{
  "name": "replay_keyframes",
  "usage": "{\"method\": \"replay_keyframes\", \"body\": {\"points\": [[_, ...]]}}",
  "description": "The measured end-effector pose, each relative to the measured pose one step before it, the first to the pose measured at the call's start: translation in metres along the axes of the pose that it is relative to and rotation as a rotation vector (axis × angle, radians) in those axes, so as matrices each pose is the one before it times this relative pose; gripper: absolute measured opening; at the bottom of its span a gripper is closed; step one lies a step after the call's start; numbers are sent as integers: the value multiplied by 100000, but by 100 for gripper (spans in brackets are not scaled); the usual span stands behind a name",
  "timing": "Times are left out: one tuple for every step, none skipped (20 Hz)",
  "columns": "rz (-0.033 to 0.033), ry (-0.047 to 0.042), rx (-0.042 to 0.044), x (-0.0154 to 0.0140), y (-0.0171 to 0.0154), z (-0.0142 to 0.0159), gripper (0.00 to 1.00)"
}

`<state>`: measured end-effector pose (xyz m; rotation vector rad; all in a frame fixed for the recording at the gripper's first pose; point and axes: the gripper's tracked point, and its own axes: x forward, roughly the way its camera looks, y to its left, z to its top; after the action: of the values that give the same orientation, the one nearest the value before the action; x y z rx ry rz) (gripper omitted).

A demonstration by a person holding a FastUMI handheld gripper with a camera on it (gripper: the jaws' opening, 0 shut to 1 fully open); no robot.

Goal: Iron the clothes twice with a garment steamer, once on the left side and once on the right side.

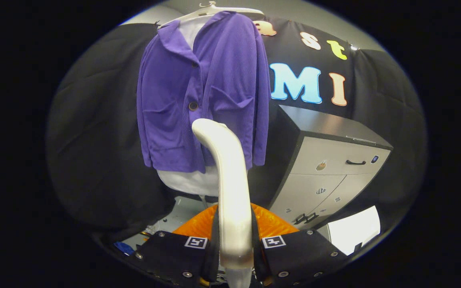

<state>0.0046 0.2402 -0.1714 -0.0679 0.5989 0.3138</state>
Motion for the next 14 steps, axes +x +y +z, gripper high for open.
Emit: {"method": "replay_keyframes", "body": {"points": [[851,-2699,678,-552,380,1557,35],[1078,-2485,48,-260,314,1363,35],[1162,-2267,231,-148,458,1323,35],[1739,-1083,-28,-59,625,972,35],[2407,-1239,1158,-223,794,998,35],[2334,-1079,362,-214,941,867,35],[1617,-1764,-335,-220,775,1195,35],[1225,-2202,-687,-272,627,1261,35],[1209,-2379,-235,-214,669,1171,35],[1514,-1973,-68,-247,783,918,35],[1567,-1647,422,-253,808,951,35],[1456,-1793,716,-26,746,876,35],[1326,-1706,261,-105,723,997,35],[1028,-1825,134,-5,648,1082,35]]}}
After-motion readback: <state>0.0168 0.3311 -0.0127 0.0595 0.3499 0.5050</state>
